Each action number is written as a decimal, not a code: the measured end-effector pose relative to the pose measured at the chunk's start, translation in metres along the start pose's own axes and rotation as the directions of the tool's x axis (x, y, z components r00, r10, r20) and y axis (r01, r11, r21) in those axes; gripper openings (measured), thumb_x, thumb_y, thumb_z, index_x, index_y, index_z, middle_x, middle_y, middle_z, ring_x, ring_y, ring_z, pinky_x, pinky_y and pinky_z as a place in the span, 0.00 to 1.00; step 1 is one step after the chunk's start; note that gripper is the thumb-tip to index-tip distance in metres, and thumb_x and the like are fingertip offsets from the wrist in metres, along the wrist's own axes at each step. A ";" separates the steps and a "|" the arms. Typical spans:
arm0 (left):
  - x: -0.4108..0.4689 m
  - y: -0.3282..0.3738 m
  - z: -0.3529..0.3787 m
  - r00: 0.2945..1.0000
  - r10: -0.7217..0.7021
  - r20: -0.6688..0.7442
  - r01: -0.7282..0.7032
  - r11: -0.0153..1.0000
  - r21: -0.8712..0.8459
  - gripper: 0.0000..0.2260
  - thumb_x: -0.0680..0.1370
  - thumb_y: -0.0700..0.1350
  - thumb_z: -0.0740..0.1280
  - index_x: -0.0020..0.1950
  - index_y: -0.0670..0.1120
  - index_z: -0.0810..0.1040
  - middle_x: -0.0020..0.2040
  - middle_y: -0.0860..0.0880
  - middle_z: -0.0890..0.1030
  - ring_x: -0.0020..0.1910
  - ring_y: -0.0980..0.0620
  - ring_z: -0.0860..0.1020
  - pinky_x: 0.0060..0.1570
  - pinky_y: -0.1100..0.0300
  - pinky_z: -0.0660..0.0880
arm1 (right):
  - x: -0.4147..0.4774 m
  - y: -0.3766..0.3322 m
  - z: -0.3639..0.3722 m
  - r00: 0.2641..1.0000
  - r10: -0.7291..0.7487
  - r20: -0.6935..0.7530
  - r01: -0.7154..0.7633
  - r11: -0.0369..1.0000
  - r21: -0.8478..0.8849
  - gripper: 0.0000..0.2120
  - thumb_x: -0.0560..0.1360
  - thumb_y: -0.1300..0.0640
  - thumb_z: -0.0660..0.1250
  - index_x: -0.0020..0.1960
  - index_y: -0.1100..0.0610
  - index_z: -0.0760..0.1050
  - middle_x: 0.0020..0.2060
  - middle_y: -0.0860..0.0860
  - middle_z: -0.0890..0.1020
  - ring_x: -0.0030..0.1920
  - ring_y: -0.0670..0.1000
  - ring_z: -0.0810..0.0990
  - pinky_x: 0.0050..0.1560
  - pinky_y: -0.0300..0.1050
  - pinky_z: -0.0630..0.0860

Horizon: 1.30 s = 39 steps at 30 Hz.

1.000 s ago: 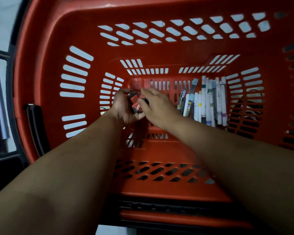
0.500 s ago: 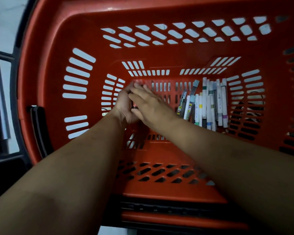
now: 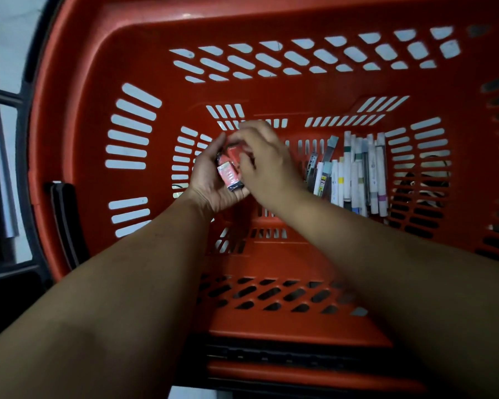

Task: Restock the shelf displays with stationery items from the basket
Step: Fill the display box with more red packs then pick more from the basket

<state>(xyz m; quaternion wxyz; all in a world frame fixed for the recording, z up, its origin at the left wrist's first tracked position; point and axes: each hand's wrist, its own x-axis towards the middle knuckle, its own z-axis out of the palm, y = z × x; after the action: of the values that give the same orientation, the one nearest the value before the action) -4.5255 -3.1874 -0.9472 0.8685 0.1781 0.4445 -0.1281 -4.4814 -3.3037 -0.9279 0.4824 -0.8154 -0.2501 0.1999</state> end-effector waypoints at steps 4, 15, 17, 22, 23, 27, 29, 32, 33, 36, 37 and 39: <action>0.004 0.002 -0.006 0.999 -0.043 0.022 0.043 0.999 0.016 0.24 0.79 0.61 0.65 0.50 0.41 0.86 0.49 0.45 0.83 0.49 0.51 0.77 0.52 0.65 0.62 | 0.005 0.012 -0.005 1.000 0.004 0.006 -0.004 1.000 -0.017 0.06 0.76 0.64 0.70 0.51 0.58 0.82 0.50 0.49 0.80 0.51 0.50 0.79 0.52 0.50 0.79; 0.007 0.006 -0.008 0.975 -0.004 0.224 0.028 0.995 -0.100 0.15 0.79 0.59 0.66 0.44 0.47 0.78 0.45 0.48 0.79 0.49 0.48 0.79 0.27 0.67 0.71 | -0.003 0.057 -0.024 0.988 0.157 -0.016 -0.157 0.968 -0.198 0.12 0.80 0.62 0.64 0.60 0.54 0.80 0.56 0.50 0.80 0.53 0.50 0.80 0.52 0.49 0.80; 0.008 0.005 -0.010 0.975 -0.007 0.224 0.034 0.993 -0.116 0.16 0.80 0.60 0.65 0.44 0.47 0.77 0.46 0.48 0.79 0.49 0.47 0.79 0.27 0.67 0.71 | -0.010 0.068 -0.023 0.971 0.092 0.220 -0.002 0.926 -0.379 0.16 0.79 0.62 0.67 0.66 0.54 0.77 0.66 0.52 0.74 0.63 0.53 0.76 0.61 0.53 0.78; 0.011 0.005 -0.014 0.973 -0.025 0.229 0.055 0.991 -0.123 0.15 0.78 0.59 0.67 0.46 0.48 0.77 0.48 0.48 0.76 0.50 0.47 0.80 0.26 0.65 0.73 | -0.012 0.055 -0.011 0.856 0.171 0.488 0.210 0.748 -0.630 0.22 0.79 0.57 0.66 0.72 0.51 0.70 0.77 0.53 0.62 0.74 0.60 0.63 0.69 0.58 0.68; 0.012 0.005 -0.014 0.974 -0.032 0.226 0.061 0.991 -0.123 0.14 0.77 0.59 0.68 0.46 0.48 0.77 0.48 0.48 0.77 0.50 0.46 0.80 0.25 0.64 0.74 | -0.010 0.051 -0.009 0.835 0.189 0.516 0.276 0.668 -0.691 0.22 0.79 0.58 0.64 0.73 0.53 0.70 0.74 0.54 0.65 0.73 0.60 0.63 0.70 0.58 0.67; 0.016 0.006 -0.014 0.980 -0.053 0.193 0.078 0.989 -0.126 0.13 0.75 0.57 0.70 0.46 0.48 0.78 0.46 0.48 0.79 0.49 0.46 0.81 0.25 0.64 0.74 | -0.003 0.043 -0.004 0.813 0.222 0.538 0.404 0.450 -0.797 0.20 0.80 0.63 0.61 0.71 0.58 0.71 0.68 0.57 0.72 0.70 0.62 0.68 0.70 0.58 0.67; 0.019 0.006 -0.017 0.983 -0.051 0.178 0.072 0.991 -0.115 0.13 0.75 0.57 0.70 0.48 0.48 0.77 0.47 0.48 0.79 0.50 0.46 0.81 0.27 0.65 0.73 | -0.003 0.045 -0.006 0.825 0.267 0.499 0.327 0.496 -0.805 0.19 0.79 0.64 0.62 0.70 0.60 0.70 0.67 0.60 0.73 0.68 0.62 0.72 0.65 0.57 0.72; 0.023 0.007 -0.022 0.989 -0.044 0.138 0.060 0.991 -0.118 0.15 0.74 0.57 0.72 0.52 0.48 0.75 0.48 0.48 0.79 0.51 0.46 0.82 0.28 0.66 0.71 | -0.004 0.056 -0.012 0.866 0.290 0.408 0.167 0.601 -0.782 0.18 0.79 0.57 0.66 0.67 0.59 0.72 0.61 0.58 0.76 0.57 0.58 0.79 0.51 0.54 0.77; 0.023 0.007 -0.022 0.991 -0.041 0.131 0.057 0.991 -0.117 0.16 0.74 0.57 0.72 0.53 0.47 0.75 0.48 0.48 0.79 0.51 0.47 0.82 0.28 0.66 0.70 | -0.004 0.059 -0.015 0.896 0.282 0.343 0.083 0.652 -0.753 0.18 0.78 0.53 0.66 0.65 0.58 0.73 0.57 0.56 0.77 0.53 0.56 0.79 0.46 0.51 0.77; 0.022 0.006 -0.022 0.995 -0.022 0.093 0.030 0.995 -0.092 0.18 0.74 0.57 0.72 0.54 0.46 0.75 0.48 0.47 0.80 0.49 0.48 0.82 0.29 0.67 0.69 | 0.002 0.060 -0.026 0.975 0.199 0.094 -0.127 0.858 -0.497 0.14 0.77 0.48 0.67 0.57 0.56 0.76 0.48 0.50 0.76 0.45 0.50 0.76 0.40 0.44 0.71; 0.023 0.007 -0.024 0.997 -0.007 0.074 0.012 0.997 -0.077 0.18 0.74 0.57 0.72 0.54 0.46 0.75 0.49 0.45 0.81 0.48 0.48 0.82 0.29 0.67 0.70 | 0.007 0.055 -0.029 0.985 0.166 0.047 -0.136 0.916 -0.379 0.13 0.76 0.48 0.68 0.55 0.55 0.76 0.47 0.48 0.75 0.44 0.48 0.75 0.40 0.43 0.70; 0.023 0.008 -0.022 0.998 0.023 0.061 -0.021 0.999 -0.042 0.19 0.75 0.57 0.72 0.56 0.45 0.75 0.51 0.45 0.80 0.45 0.49 0.81 0.31 0.65 0.73 | 0.012 0.039 -0.031 0.997 0.076 0.026 -0.068 0.974 -0.217 0.10 0.75 0.48 0.69 0.52 0.53 0.76 0.45 0.45 0.75 0.40 0.43 0.74 0.38 0.41 0.72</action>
<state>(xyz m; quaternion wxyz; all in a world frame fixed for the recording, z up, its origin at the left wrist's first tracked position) -4.5256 -3.1725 -0.9765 0.8867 0.1611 0.4179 -0.1148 -4.4458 -3.3337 -0.9496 0.3792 -0.8678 -0.2487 0.2030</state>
